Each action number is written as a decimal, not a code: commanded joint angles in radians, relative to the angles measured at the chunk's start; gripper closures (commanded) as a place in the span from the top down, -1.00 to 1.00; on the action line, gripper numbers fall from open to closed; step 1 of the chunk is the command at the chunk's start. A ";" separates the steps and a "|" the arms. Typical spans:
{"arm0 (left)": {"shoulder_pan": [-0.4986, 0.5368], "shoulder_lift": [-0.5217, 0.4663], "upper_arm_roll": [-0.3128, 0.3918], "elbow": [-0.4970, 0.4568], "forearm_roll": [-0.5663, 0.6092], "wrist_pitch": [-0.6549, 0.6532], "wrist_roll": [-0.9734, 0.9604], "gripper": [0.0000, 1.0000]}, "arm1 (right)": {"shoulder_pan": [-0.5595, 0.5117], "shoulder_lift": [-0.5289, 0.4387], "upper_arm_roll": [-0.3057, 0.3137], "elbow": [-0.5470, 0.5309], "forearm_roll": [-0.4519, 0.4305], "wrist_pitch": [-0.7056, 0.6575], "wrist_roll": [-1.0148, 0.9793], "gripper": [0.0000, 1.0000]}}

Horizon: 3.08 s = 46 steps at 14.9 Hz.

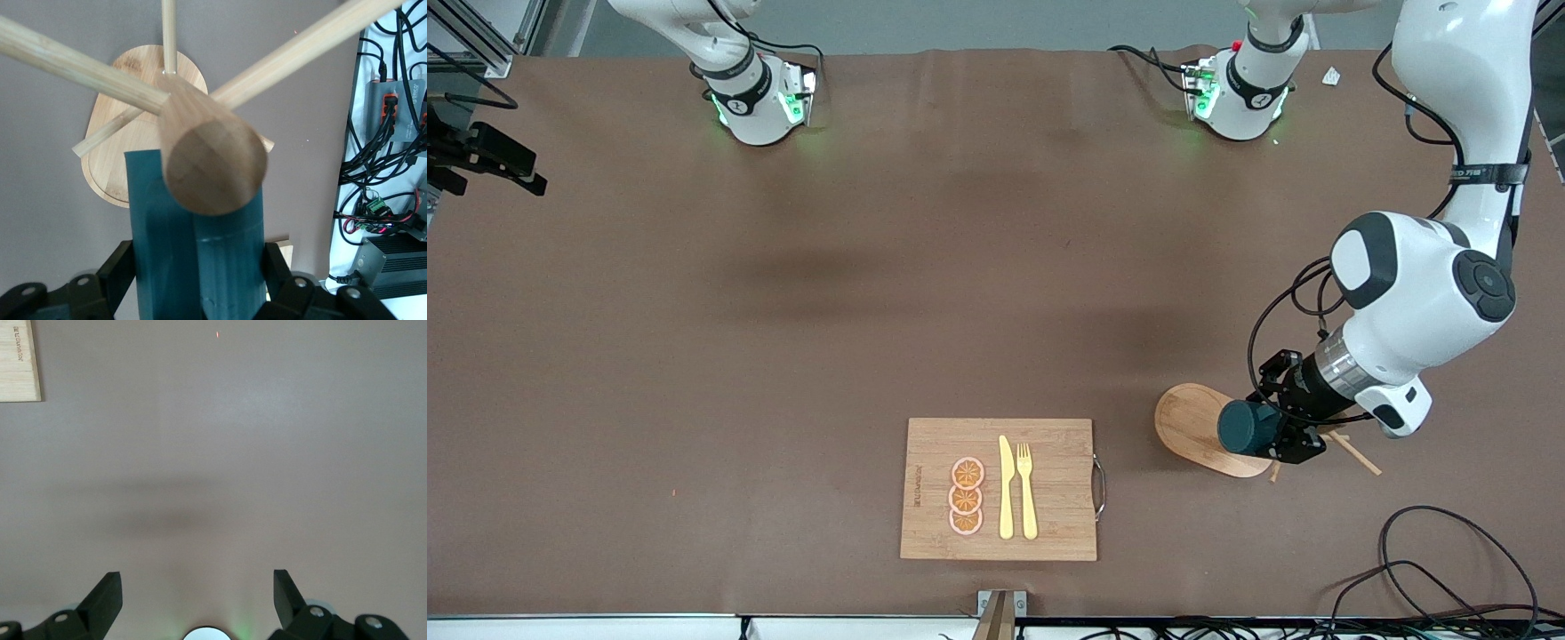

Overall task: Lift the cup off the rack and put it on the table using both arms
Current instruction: 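Close the left gripper on the teal mug's body, then lift the mug off the rack peg with the left gripper, then carry the mug toward the table middle and lower it upright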

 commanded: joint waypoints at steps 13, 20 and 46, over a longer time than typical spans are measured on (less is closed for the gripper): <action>-0.100 -0.023 -0.073 0.157 0.011 -0.146 -0.079 0.10 | -0.021 -0.019 0.014 -0.020 0.002 0.010 -0.008 1.00; -0.354 0.019 -0.070 0.157 0.417 -0.144 -0.141 0.10 | -0.047 -0.017 0.014 -0.027 0.016 0.001 -0.008 1.00; -0.930 0.580 -0.050 0.157 2.024 -0.486 -0.919 0.27 | -0.048 -0.008 0.017 0.047 0.011 -0.057 -0.015 1.00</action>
